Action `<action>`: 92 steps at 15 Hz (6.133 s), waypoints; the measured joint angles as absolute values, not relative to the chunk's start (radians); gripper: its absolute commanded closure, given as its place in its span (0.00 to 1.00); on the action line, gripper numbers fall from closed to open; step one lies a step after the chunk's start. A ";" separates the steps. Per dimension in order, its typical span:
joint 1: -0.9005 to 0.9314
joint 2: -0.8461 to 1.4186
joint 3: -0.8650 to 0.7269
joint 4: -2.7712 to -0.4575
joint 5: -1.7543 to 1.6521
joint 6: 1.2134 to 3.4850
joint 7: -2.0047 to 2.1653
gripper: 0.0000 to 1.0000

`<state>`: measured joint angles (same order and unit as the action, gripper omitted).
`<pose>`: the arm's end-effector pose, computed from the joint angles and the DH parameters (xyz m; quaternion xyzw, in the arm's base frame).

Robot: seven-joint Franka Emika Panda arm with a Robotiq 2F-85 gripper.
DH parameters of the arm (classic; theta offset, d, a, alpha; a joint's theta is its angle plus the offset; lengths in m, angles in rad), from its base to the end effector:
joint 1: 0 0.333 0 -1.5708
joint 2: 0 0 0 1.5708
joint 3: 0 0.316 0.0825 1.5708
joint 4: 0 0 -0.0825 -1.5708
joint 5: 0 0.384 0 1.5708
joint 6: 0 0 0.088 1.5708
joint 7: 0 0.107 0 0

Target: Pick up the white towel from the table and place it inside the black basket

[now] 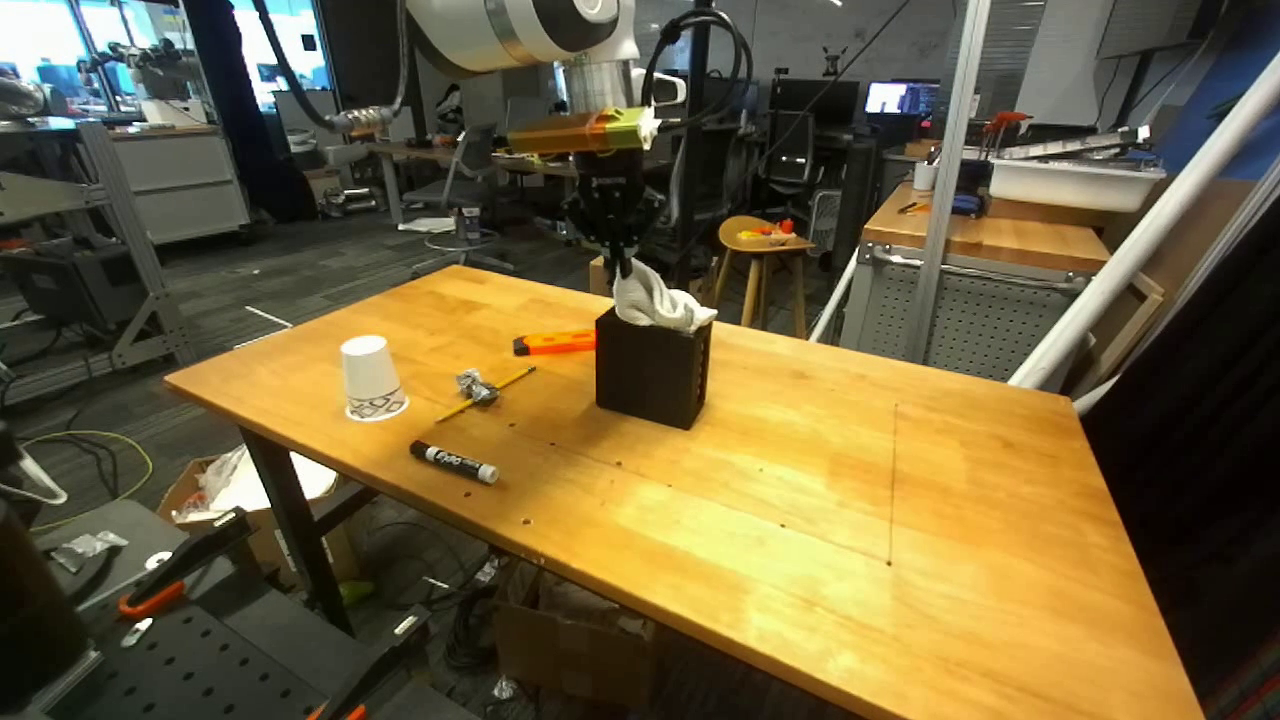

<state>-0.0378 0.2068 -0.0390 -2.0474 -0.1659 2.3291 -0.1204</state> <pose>0.5895 -0.0476 0.3470 0.9941 0.0769 0.0305 0.0696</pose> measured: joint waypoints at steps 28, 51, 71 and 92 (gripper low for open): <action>-0.097 0.503 -0.020 -1.888 -0.162 2.429 -0.337 0.97; -0.191 0.379 -0.030 -1.875 -0.104 2.417 -0.387 0.93; -0.202 0.484 -0.033 -1.872 -0.104 2.421 -0.425 0.98; -0.250 0.551 -0.003 -1.849 -0.046 2.402 -0.458 0.98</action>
